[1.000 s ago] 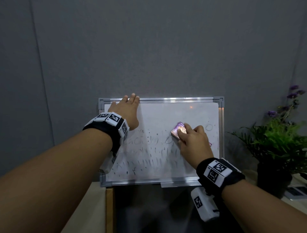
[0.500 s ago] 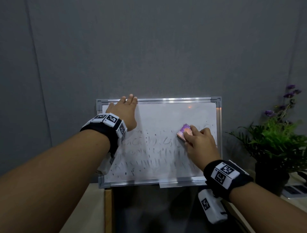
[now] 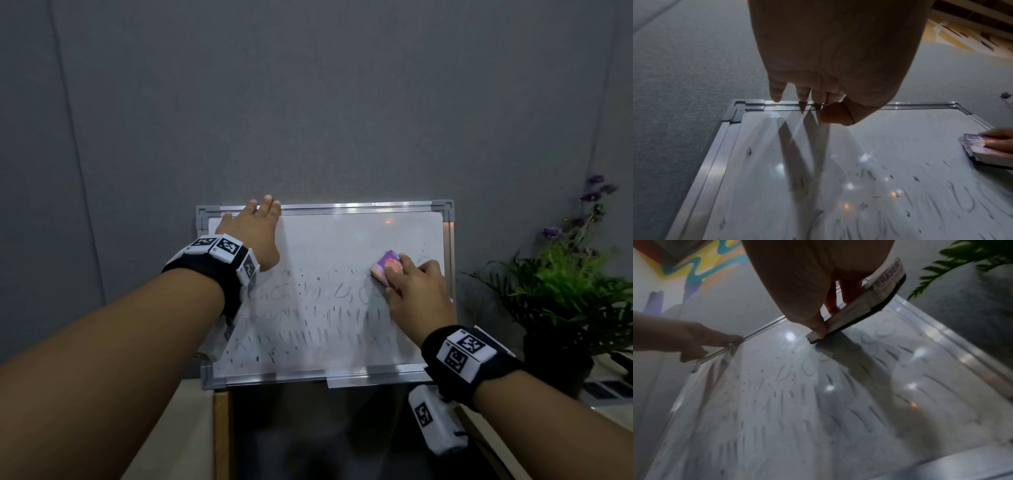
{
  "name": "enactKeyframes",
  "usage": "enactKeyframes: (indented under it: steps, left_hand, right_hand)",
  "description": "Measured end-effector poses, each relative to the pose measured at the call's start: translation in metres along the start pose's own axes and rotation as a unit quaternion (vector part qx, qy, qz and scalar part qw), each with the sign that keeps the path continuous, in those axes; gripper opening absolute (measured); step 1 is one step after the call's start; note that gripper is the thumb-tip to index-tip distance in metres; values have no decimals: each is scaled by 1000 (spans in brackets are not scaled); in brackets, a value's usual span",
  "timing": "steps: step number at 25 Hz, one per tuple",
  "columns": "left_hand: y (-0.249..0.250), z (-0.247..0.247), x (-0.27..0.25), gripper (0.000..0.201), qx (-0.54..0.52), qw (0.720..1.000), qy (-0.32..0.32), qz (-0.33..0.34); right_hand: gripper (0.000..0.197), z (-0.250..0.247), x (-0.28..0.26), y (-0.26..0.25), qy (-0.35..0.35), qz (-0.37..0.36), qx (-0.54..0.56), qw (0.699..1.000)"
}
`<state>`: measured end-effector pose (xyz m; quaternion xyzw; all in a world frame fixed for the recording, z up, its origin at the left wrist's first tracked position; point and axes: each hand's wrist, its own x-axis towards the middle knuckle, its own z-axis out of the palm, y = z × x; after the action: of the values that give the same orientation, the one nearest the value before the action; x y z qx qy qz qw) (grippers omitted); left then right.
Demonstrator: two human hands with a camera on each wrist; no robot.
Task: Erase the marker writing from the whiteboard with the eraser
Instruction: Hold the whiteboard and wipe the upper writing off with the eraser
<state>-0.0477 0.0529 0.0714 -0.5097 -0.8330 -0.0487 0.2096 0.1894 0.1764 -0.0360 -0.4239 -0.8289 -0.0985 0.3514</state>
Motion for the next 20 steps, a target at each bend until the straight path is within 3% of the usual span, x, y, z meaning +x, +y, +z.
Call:
enactKeyframes:
  steps: [6, 12, 20]
  left_hand:
    - [1, 1, 1, 87, 0, 1000, -3, 1]
    - [1, -1, -2, 87, 1, 1000, -3, 0]
    - [1, -1, -1, 87, 4, 1000, 2, 2]
  right_hand:
    - [29, -8, 14, 18, 51, 55, 24, 997]
    - [28, 1, -1, 18, 35, 46, 11, 998]
    - [28, -4, 18, 28, 79, 64, 40, 994]
